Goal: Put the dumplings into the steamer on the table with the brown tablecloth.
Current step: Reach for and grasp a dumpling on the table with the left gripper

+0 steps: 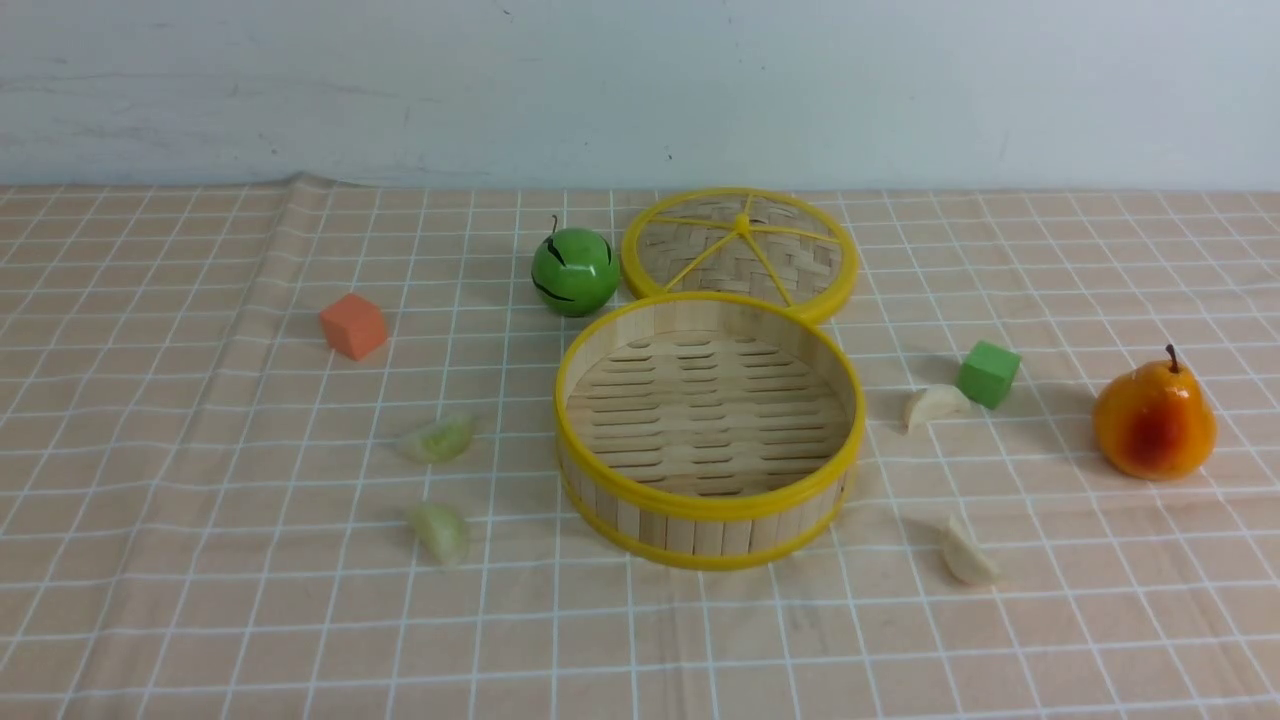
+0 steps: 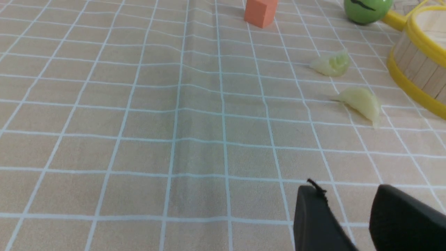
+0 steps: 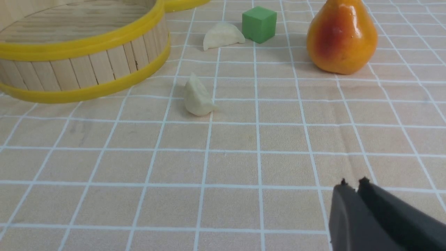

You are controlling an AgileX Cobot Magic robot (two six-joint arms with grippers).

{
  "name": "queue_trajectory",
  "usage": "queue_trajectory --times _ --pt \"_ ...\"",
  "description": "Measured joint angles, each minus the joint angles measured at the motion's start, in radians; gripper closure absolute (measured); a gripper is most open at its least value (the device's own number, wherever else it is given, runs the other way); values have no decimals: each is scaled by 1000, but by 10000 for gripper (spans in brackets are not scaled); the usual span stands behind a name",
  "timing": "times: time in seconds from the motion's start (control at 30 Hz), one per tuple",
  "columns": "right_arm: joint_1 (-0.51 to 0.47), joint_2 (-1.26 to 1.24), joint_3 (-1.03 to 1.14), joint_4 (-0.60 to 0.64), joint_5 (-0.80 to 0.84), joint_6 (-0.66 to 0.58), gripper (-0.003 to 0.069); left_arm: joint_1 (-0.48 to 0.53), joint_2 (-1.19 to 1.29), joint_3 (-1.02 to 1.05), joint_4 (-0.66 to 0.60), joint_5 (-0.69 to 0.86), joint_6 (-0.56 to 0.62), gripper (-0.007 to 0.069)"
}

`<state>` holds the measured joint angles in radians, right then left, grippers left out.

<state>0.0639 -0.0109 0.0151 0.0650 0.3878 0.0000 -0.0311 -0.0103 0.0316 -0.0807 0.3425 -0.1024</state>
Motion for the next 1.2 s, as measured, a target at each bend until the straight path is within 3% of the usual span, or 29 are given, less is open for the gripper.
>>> queue_trajectory --times 0.47,0.6,0.7,0.87,1.03,1.17,1.2 --pt "0 0 0 -1 0 0 595 0 0 0 -21 -24 0 386" --pt "0 0 7 -18 -55 0 588 0 0 0 -22 -125 0 386" --pt "0 0 11 -22 -158 0 585 0 0 0 -22 -218 0 386" --pt "0 0 11 -23 -550 0 577 0 0 0 -22 -395 0 386" --pt "0 0 11 -23 -784 29 574 0 0 0 -23 -526 -9 386" --pt "0 0 11 -22 -890 85 570 0 0 0 -25 -681 -147 386" --pt "0 0 11 -22 -897 116 567 0 0 0 -25 -713 -227 386"
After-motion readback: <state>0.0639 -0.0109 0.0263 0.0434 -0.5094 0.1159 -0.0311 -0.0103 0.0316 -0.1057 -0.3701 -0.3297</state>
